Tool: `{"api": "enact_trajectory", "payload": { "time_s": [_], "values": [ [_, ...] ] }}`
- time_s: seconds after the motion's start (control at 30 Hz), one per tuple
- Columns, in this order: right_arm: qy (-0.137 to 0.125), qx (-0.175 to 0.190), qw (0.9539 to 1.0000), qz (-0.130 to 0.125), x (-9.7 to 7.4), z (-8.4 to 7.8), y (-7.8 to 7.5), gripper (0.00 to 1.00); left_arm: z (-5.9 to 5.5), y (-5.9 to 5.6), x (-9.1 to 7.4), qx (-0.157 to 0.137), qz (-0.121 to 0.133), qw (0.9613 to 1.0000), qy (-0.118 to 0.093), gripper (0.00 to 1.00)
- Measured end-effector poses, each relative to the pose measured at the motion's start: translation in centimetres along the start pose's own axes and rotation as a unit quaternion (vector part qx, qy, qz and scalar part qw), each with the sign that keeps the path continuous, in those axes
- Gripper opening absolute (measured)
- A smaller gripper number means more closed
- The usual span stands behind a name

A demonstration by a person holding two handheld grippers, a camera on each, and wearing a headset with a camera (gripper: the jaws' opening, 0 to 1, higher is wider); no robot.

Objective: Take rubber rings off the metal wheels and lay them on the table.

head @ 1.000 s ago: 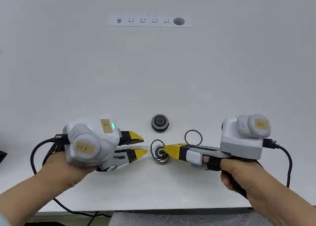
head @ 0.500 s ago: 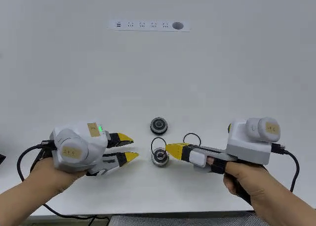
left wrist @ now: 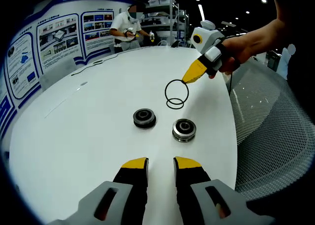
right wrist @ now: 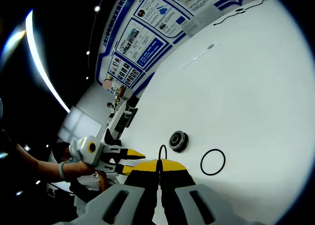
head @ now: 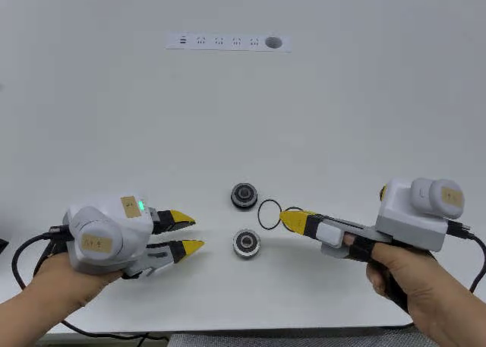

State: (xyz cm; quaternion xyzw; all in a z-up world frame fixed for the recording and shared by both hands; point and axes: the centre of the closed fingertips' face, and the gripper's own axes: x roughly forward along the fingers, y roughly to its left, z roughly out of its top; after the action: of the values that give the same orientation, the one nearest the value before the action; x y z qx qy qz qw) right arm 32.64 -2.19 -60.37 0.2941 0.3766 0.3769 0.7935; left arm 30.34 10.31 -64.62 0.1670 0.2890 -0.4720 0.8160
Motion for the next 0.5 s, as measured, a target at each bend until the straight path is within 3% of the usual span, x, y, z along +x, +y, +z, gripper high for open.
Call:
{"api": "enact_trajectory", "payload": {
  "time_s": [0.5],
  "values": [
    [-0.003, 0.036, 0.9979, -0.053, -0.6, -0.5, -4.9, 0.02, -0.1, 0.2, -0.2, -0.009, 0.005, 0.9999, 0.001, 0.22]
  ]
}}
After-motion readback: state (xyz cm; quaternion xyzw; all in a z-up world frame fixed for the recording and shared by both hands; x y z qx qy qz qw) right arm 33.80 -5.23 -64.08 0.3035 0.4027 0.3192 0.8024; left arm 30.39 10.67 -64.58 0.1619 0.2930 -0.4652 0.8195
